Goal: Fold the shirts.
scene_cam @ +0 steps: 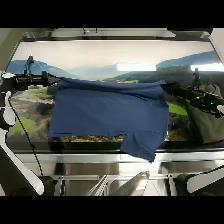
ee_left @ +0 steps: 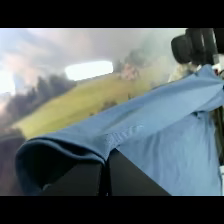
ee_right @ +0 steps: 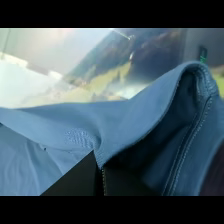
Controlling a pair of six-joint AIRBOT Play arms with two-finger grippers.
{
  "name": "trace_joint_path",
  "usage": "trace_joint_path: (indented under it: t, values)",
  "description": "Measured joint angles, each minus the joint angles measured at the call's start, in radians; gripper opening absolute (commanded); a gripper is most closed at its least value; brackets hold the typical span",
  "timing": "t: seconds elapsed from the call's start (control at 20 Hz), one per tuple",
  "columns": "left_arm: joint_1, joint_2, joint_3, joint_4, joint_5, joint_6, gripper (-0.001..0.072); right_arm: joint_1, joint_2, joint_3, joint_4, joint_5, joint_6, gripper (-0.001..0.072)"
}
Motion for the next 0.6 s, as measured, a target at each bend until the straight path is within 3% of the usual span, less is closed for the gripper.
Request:
trace_joint_path:
  t: [0.55, 0.6]
  values:
    - [-0.007, 0.014, -0.007, 0.134, 0.003, 0.012, 0.0028, -0.001, 0.000, 0.000, -0.111, -0.052, 0.047, 0.0014]
    - [-0.008, 0.014, -0.007, 0.144, 0.003, 0.014, 0.0052, -0.001, 0.000, 0.000, -0.117, -0.056, 0.053, 0.0015]
